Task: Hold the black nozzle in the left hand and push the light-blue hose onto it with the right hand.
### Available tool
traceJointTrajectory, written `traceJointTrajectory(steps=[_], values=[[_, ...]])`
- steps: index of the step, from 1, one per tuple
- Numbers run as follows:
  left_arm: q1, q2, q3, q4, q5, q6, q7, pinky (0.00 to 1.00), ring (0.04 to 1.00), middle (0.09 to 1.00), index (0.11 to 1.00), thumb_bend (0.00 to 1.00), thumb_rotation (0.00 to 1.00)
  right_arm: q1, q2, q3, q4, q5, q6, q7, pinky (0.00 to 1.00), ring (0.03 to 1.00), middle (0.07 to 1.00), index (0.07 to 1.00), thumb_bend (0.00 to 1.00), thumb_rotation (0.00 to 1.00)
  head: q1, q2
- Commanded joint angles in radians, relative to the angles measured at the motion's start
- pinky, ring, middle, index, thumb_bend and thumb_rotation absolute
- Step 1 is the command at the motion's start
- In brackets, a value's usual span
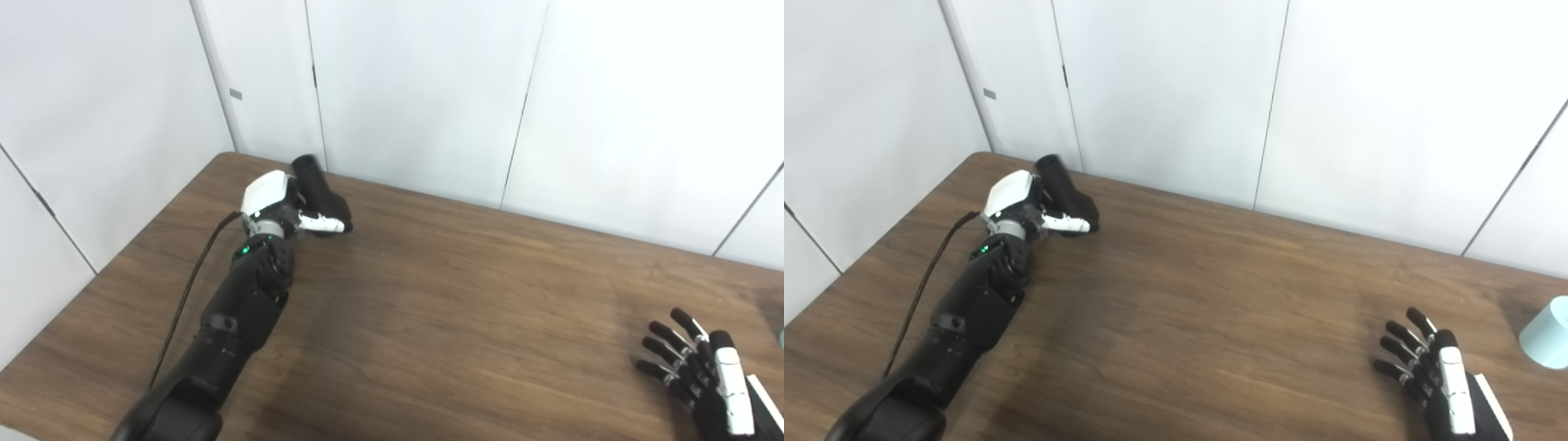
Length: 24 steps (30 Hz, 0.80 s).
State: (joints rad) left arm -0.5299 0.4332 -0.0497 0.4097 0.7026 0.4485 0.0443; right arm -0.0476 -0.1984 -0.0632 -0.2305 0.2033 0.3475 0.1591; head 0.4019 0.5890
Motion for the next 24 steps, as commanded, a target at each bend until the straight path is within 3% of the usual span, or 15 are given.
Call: traceJointTrajectory(steps=[1,7,13,17,22,24], values=[[-0.007,0.006,-0.011,-0.002,-0.022,-0.02,0.011,0.4,0.494,0.543,0.467,0.52,0.0,-0.019,-0.009,-0.011,-0.024,0.001,-0.028,0.001,0.71,0.833,0.833,0.922,0.35,1.0,-0.001,0.001],[-0.004,0.013,-0.024,0.002,-0.042,-0.033,0.044,0.39,0.489,0.544,0.466,0.52,0.0,-0.019,-0.001,-0.017,-0.018,0.008,-0.031,-0.002,0.69,0.8,0.791,0.907,0.35,1.0,-0.006,0.004],[0.022,0.012,-0.033,-0.063,-0.043,-0.019,0.042,0.41,0.516,0.553,0.463,0.51,0.0,-0.022,-0.001,-0.011,-0.01,-0.001,-0.041,0.002,0.68,0.798,0.8,0.905,0.35,1.0,-0.047,0.016],[0.058,-0.001,-0.036,-0.178,-0.05,0.006,0.006,0.42,0.516,0.553,0.464,0.51,0.0,-0.029,-0.002,-0.01,0.022,0.009,-0.079,0.021,0.68,0.802,0.804,0.909,0.36,1.0,-0.078,0.024],[0.115,-0.007,-0.08,-0.33,-0.038,-0.033,-0.023,0.41,0.469,0.52,0.473,0.52,0.0,-0.031,-0.007,0.002,0.059,-0.001,-0.129,0.037,0.68,0.8,0.803,0.892,0.4,0.99,-0.151,0.039],[0.139,-0.008,-0.107,-0.397,-0.039,-0.039,-0.051,0.48,0.546,0.541,0.46,0.52,0.0,-0.033,0.001,0.004,0.072,0.004,-0.142,0.04,0.67,0.788,0.792,0.881,0.41,0.97,-0.23,0.049]])
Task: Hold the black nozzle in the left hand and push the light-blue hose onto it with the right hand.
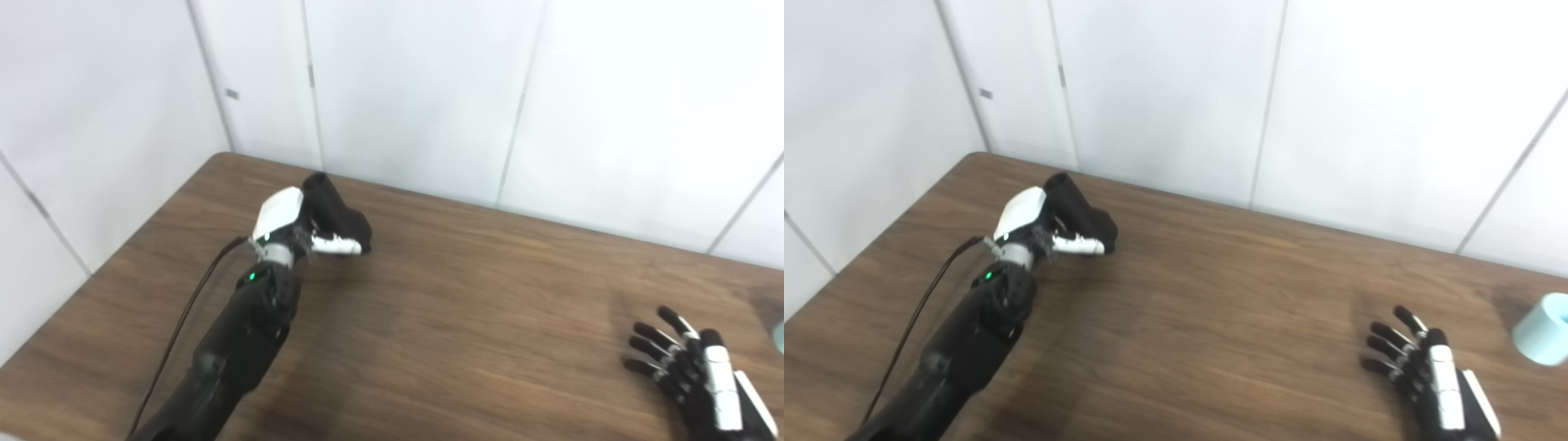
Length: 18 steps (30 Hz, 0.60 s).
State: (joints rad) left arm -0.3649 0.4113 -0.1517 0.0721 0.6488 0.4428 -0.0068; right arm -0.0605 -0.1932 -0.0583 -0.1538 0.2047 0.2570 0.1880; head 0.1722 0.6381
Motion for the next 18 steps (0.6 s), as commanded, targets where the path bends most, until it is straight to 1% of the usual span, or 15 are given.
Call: traceJointTrajectory(steps=[1,2,3,4,5,6,7,8,9,11,12,14,17,18], values=[[-0.014,0.013,-0.02,-0.094,0.014,-0.034,-0.022,0.51,0.576,0.55,0.456,0.51,0.0,-0.021,-0.001,-0.001,0.002,0.009,-0.058,0.014,0.66,0.785,0.79,0.878,0.4,0.95,0.0,0.0],[-0.001,0.011,-0.032,-0.125,0.012,-0.037,-0.04,0.55,0.613,0.523,0.469,0.52,0.0,-0.02,0.003,0.001,0.005,0.007,-0.065,0.014,0.64,0.781,0.787,0.874,0.39,0.94,-0.037,0.004],[0.009,0.009,-0.041,-0.146,0.011,-0.047,-0.048,0.57,0.631,0.509,0.475,0.52,0.0,-0.019,0.006,0.005,0.003,0.001,-0.067,0.011,0.62,0.774,0.781,0.865,0.38,0.93,-0.055,0.004],[0.02,0.004,-0.049,-0.162,0.009,-0.06,-0.053,0.55,0.605,0.53,0.468,0.52,0.0,-0.017,0.003,0.015,-0.001,-0.018,-0.069,0.006,0.61,0.769,0.776,0.858,0.39,0.92,-0.071,0.003],[0.031,-0.002,-0.06,-0.176,0.007,-0.078,-0.053,0.53,0.582,0.525,0.467,0.52,0.0,-0.014,0.003,0.023,-0.007,-0.038,-0.068,-0.002,0.61,0.771,0.779,0.859,0.4,0.93,-0.08,0.003],[0.04,-0.01,-0.072,-0.188,0.01,-0.085,-0.058,0.53,0.559,0.513,0.47,0.52,0.0,-0.013,0.003,0.029,-0.007,-0.055,-0.073,-0.008,0.61,0.769,0.78,0.856,0.41,0.93,-0.101,0.002],[0.048,-0.019,-0.084,-0.204,0.018,-0.081,-0.068,0.56,0.549,0.503,0.471,0.52,0.0,-0.014,0.004,0.034,-0.003,-0.067,-0.081,-0.012,0.6,0.77,0.785,0.858,0.43,0.93,-0.101,0.002],[0.055,-0.028,-0.098,-0.216,0.027,-0.08,-0.077,0.58,0.548,0.501,0.47,0.52,0.0,-0.014,0.007,0.036,0.001,-0.072,-0.087,-0.015,0.6,0.769,0.788,0.86,0.44,0.92,-0.119,-0.001],[0.06,-0.037,-0.116,-0.229,0.038,-0.073,-0.093,0.55,0.539,0.502,0.468,0.52,0.0,-0.014,0.011,0.037,0.004,-0.075,-0.09,-0.018,0.6,0.767,0.788,0.86,0.45,0.91,-0.13,-0.002],[0.07,-0.054,-0.145,-0.25,0.056,-0.061,-0.121,0.5,0.525,0.513,0.461,0.52,0.0,-0.014,0.015,0.041,0.006,-0.083,-0.092,-0.023,0.59,0.757,0.781,0.859,0.45,0.91,-0.139,-0.003],[0.076,-0.067,-0.163,-0.259,0.067,-0.06,-0.133,0.47,0.526,0.516,0.462,0.52,0.0,-0.015,0.016,0.042,0.009,-0.085,-0.095,-0.023,0.59,0.751,0.778,0.855,0.43,0.94,-0.152,-0.003],[0.085,-0.088,-0.19,-0.269,0.086,-0.065,-0.152,0.41,0.508,0.519,0.464,0.52,0.0,-0.016,0.017,0.044,0.015,-0.085,-0.1,-0.022,0.59,0.749,0.774,0.849,0.41,0.96,-0.156,-0.002],[0.095,-0.113,-0.223,-0.259,0.107,-0.08,-0.162,0.38,0.496,0.519,0.47,0.52,0.0,-0.017,0.018,0.048,0.015,-0.092,-0.096,-0.026,0.6,0.743,0.768,0.837,0.41,0.95,-0.161,-0.002],[0.098,-0.122,-0.231,-0.253,0.111,-0.087,-0.164,0.38,0.494,0.516,0.472,0.52,0.0,-0.016,0.018,0.048,0.012,-0.091,-0.093,-0.026,0.6,0.742,0.768,0.836,0.41,0.95,-0.178,0.002]])
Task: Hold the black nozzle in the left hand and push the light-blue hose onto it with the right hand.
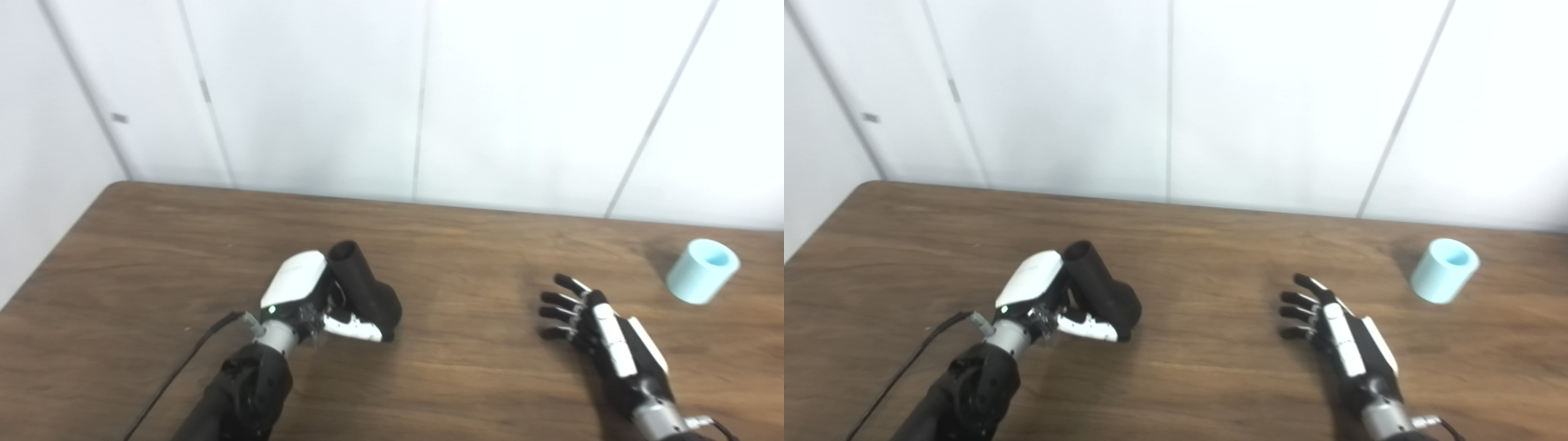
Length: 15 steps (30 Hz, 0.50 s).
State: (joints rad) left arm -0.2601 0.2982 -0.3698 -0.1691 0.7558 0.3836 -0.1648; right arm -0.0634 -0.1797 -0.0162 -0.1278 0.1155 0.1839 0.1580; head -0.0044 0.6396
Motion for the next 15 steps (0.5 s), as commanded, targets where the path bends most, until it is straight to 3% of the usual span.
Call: traceJointTrajectory(steps=[1,5,11,15], values=[[-0.003,-0.016,-0.024,-0.006,0.011,-0.037,-0.005,0.36,0.483,0.504,0.477,0.52,0.0,-0.013,0.006,0.004,-0.016,0.002,-0.012,0.003,0.6,0.742,0.768,0.837,0.41,0.95,-0.001,0.0],[0.01,-0.024,-0.076,0.011,0.065,-0.077,0.01,0.33,0.448,0.433,0.49,0.52,0.0,-0.013,0.007,0.002,-0.023,0.005,0.01,0.0,0.6,0.737,0.758,0.833,0.4,0.95,-0.033,0.005],[0.027,-0.043,-0.136,0.037,0.138,-0.108,0.015,0.39,0.477,0.443,0.494,0.52,0.0,-0.015,0.003,-0.006,-0.014,0.015,0.006,0.005,0.58,0.714,0.736,0.82,0.45,0.86,-0.062,0.0],[0.035,-0.052,-0.143,0.05,0.168,-0.123,0.03,0.41,0.499,0.45,0.493,0.52,0.0,-0.022,-0.01,-0.013,-0.034,0.023,0.022,0.009,0.58,0.719,0.742,0.809,0.48,0.78,-0.083,-0.003]])
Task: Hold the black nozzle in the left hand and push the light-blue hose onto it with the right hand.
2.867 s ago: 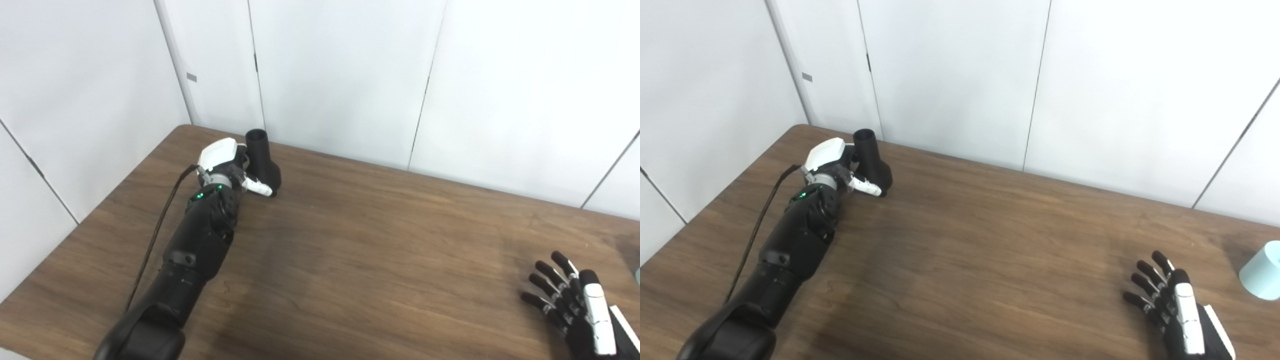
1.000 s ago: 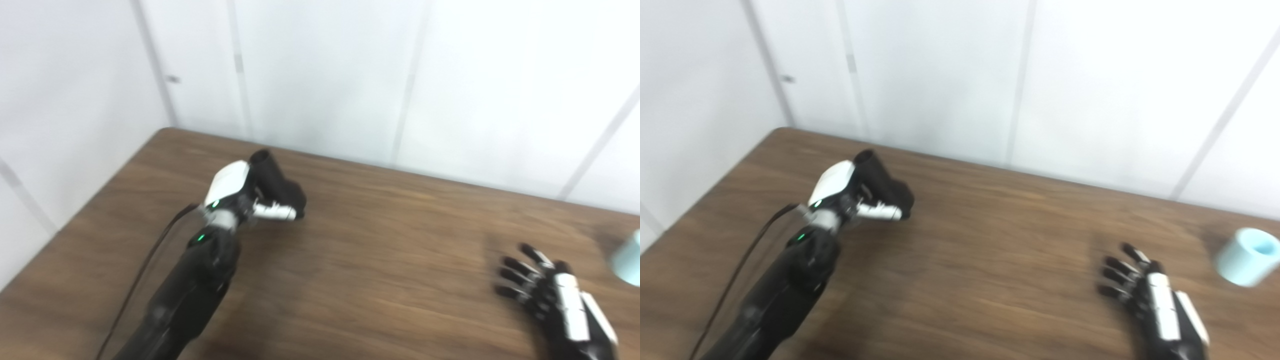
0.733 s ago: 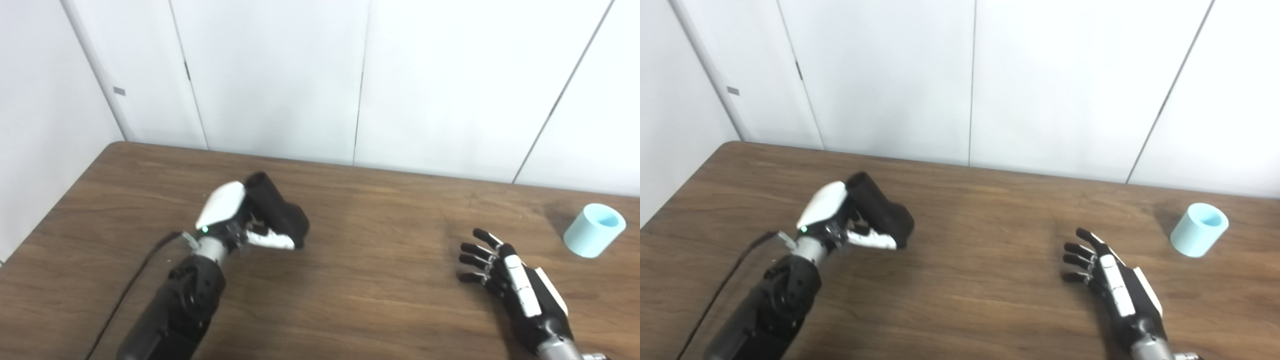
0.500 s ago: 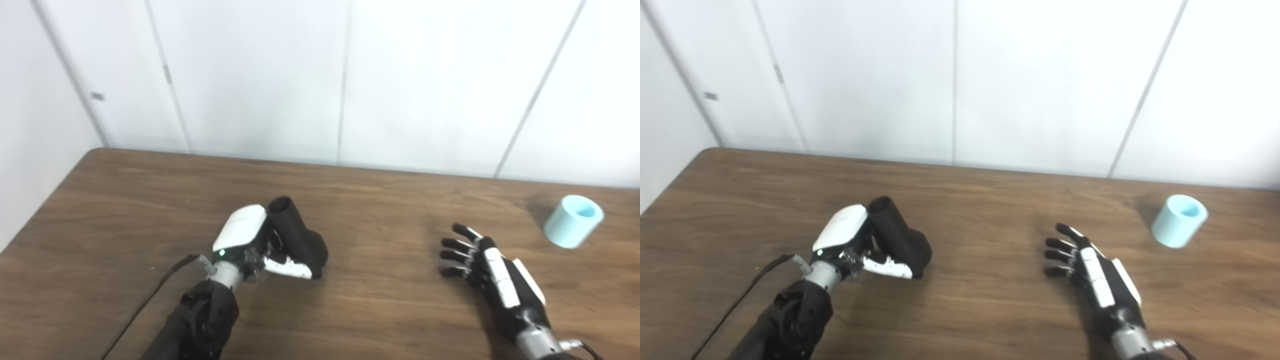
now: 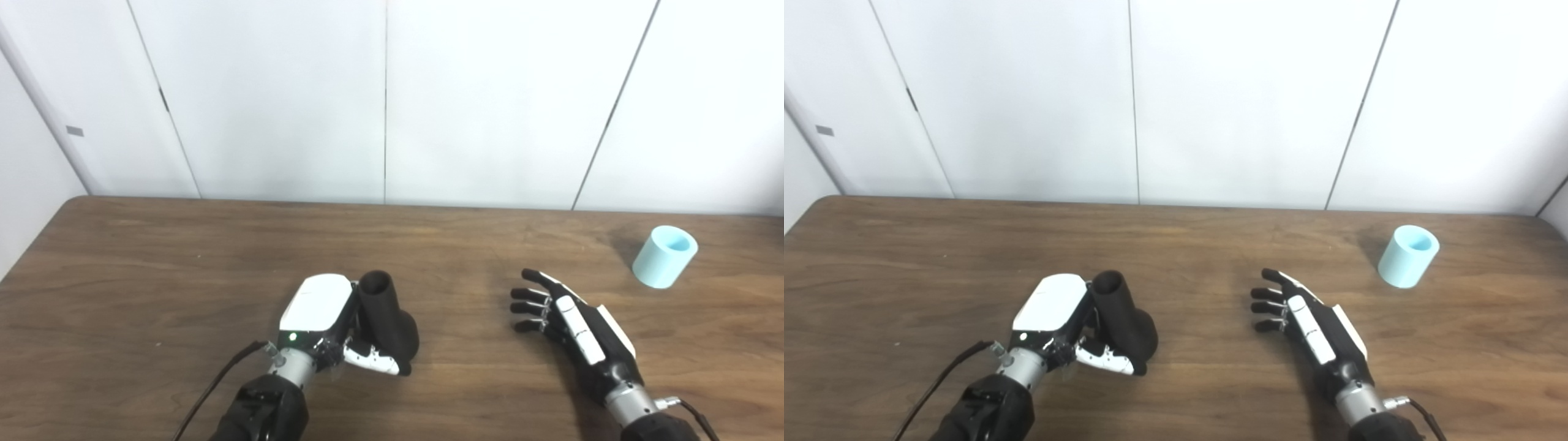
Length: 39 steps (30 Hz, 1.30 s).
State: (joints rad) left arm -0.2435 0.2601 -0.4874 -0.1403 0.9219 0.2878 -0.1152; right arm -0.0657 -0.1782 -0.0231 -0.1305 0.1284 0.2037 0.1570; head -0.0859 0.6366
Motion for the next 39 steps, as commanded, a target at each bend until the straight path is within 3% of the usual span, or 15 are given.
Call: traceJointTrajectory(steps=[1,3,6,9,13,21,25,29,31,32,34,39], values=[[0.018,-0.014,-0.025,0.021,0.006,-0.028,-0.024,0.41,0.498,0.448,0.493,0.52,0.0,-0.023,-0.02,-0.007,-0.035,0.006,-0.004,0.013,0.58,0.723,0.748,0.813,0.46,0.74,-0.004,0.001],[0.018,-0.015,-0.025,0.018,0.012,-0.027,-0.032,0.4,0.491,0.442,0.494,0.52,0.0,-0.034,-0.039,-0.013,-0.056,-0.01,-0.005,0.007,0.59,0.72,0.756,0.824,0.43,0.62,-0.015,0.003],[0.02,-0.014,-0.024,0.009,0.025,-0.026,-0.048,0.4,0.492,0.441,0.495,0.52,0.0,-0.062,-0.057,-0.043,-0.118,-0.015,0.046,-0.016,0.58,0.707,0.75,0.806,0.44,0.42,-0.031,0.007],[0.02,-0.013,-0.029,-0.004,0.051,-0.022,-0.066,0.4,0.501,0.455,0.492,0.52,0.0,-0.096,-0.085,-0.069,-0.176,-0.038,0.084,-0.028,0.59,0.692,0.739,0.772,0.45,0.31,-0.049,0.01],[0.017,-0.008,-0.036,-0.009,0.077,-0.037,-0.075,0.4,0.507,0.476,0.489,0.52,0.0,-0.141,-0.153,-0.097,-0.19,-0.055,0.076,-0.014,0.6,0.693,0.739,0.76,0.48,0.25,-0.068,0.016],[0.009,-0.01,-0.036,-0.024,0.107,-0.037,-0.124,0.43,0.538,0.514,0.476,0.52,0.0,-0.233,-0.285,-0.124,-0.14,-0.105,0.012,0.01,0.59,0.679,0.723,0.721,0.57,0.24,-0.117,0.045],[0.001,-0.005,-0.026,-0.035,0.109,-0.032,-0.165,0.41,0.512,0.487,0.486,0.52,0.0,-0.294,-0.35,-0.098,-0.17,-0.207,0.001,0.007,0.61,0.688,0.718,0.708,0.59,0.17,-0.152,0.051],[-0.005,0.0,-0.015,-0.045,0.117,-0.019,-0.211,0.41,0.503,0.455,0.494,0.52,0.0,-0.376,-0.397,-0.069,-0.227,-0.311,0.092,0.017,0.64,0.7,0.722,0.704,0.66,0.12,-0.216,0.046],[-0.005,0.002,-0.006,-0.046,0.111,-0.023,-0.219,0.41,0.493,0.446,0.495,0.52,0.0,-0.408,-0.412,-0.055,-0.245,-0.366,0.141,0.022,0.53,0.68,0.712,0.689,0.69,0.03,-0.237,0.043],[-0.005,0.006,-0.002,-0.044,0.107,-0.03,-0.219,0.4,0.492,0.445,0.495,0.52,0.0,-0.425,-0.428,-0.043,-0.244,-0.399,0.156,0.029,0.51,0.675,0.71,0.687,0.7,0.01,-0.261,0.04],[-0.006,0.011,0.003,-0.042,0.104,-0.039,-0.218,0.39,0.483,0.445,0.493,0.52,0.0,-0.447,-0.456,-0.025,-0.23,-0.443,0.164,0.047,0.55,0.705,0.707,0.678,0.74,0.0,-0.279,0.038],[-0.003,0.024,0.018,-0.035,0.097,-0.065,-0.207,0.37,0.472,0.447,0.491,0.52,0.0,-0.494,-0.561,0.076,-0.156,-0.598,0.155,0.126,0.6,0.74,0.746,0.689,0.81,0.0,-0.357,0.024]])
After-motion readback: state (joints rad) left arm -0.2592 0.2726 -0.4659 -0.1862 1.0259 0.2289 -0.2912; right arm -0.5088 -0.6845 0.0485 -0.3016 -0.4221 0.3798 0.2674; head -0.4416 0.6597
